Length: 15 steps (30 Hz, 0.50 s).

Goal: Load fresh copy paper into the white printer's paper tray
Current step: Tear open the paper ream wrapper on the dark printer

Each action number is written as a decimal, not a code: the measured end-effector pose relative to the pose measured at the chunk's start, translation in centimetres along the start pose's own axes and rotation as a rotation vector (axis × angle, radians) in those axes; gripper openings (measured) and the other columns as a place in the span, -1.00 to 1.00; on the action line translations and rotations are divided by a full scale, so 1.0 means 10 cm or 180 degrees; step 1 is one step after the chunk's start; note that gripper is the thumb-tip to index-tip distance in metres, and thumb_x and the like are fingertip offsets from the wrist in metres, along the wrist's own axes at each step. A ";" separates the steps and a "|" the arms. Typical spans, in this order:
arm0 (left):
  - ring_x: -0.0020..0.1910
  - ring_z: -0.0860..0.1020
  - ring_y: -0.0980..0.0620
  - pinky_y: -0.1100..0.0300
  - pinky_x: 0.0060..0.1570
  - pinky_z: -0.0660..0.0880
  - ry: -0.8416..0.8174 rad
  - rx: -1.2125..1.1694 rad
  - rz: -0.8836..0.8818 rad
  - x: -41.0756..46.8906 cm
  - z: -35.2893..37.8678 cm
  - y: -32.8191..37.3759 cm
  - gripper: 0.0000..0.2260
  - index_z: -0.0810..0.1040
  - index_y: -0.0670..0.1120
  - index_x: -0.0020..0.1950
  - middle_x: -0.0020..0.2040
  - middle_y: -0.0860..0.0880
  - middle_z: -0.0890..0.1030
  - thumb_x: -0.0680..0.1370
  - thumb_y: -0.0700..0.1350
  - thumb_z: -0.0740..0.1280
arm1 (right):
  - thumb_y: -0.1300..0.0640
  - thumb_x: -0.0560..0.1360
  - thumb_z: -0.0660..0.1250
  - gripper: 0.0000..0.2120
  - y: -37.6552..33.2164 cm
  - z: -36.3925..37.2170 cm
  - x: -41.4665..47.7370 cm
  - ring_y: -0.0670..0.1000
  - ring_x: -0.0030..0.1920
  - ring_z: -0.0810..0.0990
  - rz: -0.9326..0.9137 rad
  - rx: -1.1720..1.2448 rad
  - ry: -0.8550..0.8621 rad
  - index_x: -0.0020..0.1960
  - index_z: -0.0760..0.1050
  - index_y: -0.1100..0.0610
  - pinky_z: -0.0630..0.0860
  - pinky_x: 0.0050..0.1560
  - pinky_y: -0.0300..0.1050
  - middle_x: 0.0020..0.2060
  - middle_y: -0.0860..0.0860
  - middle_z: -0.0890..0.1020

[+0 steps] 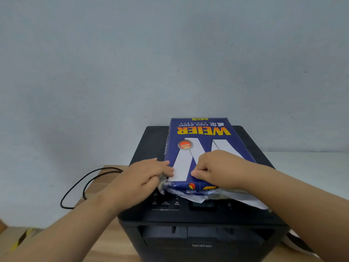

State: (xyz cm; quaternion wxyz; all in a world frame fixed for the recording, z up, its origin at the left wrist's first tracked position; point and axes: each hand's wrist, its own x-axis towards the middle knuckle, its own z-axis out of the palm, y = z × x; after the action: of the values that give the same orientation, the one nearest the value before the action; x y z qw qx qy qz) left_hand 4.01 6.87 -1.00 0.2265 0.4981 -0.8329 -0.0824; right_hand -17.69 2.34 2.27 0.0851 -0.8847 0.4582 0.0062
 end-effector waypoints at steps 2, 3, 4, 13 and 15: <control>0.22 0.43 0.36 0.41 0.33 0.23 0.0035 -0.0038 0.0124 -0.10 0.00 -0.02 -0.56 0.63 -0.03 0.02 0.10 0.13 0.64 0.40 -0.06 -0.01 | -0.05 0.57 0.11 -0.64 0.05 -0.03 -0.01 0.08 0.05 0.55 -0.0116 0.0042 0.0028 0.03 0.60 0.13 0.47 0.13 0.04 0.01 0.08 0.60; 0.20 0.47 0.36 0.41 0.31 0.25 0.0030 -0.0038 0.0149 -0.16 0.01 -0.02 -0.60 0.63 0.00 0.01 0.10 0.13 0.65 0.42 -0.09 0.02 | -0.05 0.57 0.12 -0.67 0.10 -0.02 0.00 0.06 0.15 0.50 -0.0118 0.0075 0.0016 0.15 0.57 0.06 0.42 0.22 0.03 0.13 0.05 0.57; 0.19 0.48 0.36 0.39 0.31 0.27 0.0034 -0.0032 0.0182 -0.21 0.01 -0.03 -0.64 0.62 0.02 0.02 0.11 0.14 0.64 0.44 -0.10 0.05 | -0.07 0.57 0.12 -0.65 0.16 -0.01 0.01 0.04 0.28 0.42 -0.0067 0.0089 -0.0031 0.29 0.46 -0.03 0.34 0.32 0.02 0.29 0.00 0.48; 0.33 0.34 0.36 0.38 0.38 0.17 0.0106 0.0343 0.0560 -0.62 0.12 -0.05 -0.65 0.46 0.08 0.26 0.35 0.21 0.42 0.48 -0.06 0.21 | -0.26 0.55 -0.08 -0.44 0.42 0.17 0.05 0.00 0.53 -0.18 0.0342 -0.0071 -0.0438 0.49 -0.15 -0.20 -0.19 0.48 0.25 0.54 -0.12 -0.12; 0.37 0.29 0.33 0.37 0.40 0.11 0.0053 0.0436 0.0558 -0.67 0.16 -0.09 -0.59 0.40 0.11 0.32 0.40 0.22 0.36 0.46 -0.04 0.23 | -0.26 0.55 -0.08 -0.44 0.41 0.17 0.04 0.00 0.53 -0.19 0.0335 -0.0099 -0.0420 0.49 -0.15 -0.20 -0.19 0.48 0.25 0.54 -0.11 -0.12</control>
State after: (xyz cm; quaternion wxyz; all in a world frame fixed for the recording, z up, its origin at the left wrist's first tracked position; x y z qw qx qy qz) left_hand 6.66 12.15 -4.70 0.2051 0.4383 -0.8751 -0.0010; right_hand -20.69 -0.05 -0.07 0.1009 -0.8583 0.4973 0.0761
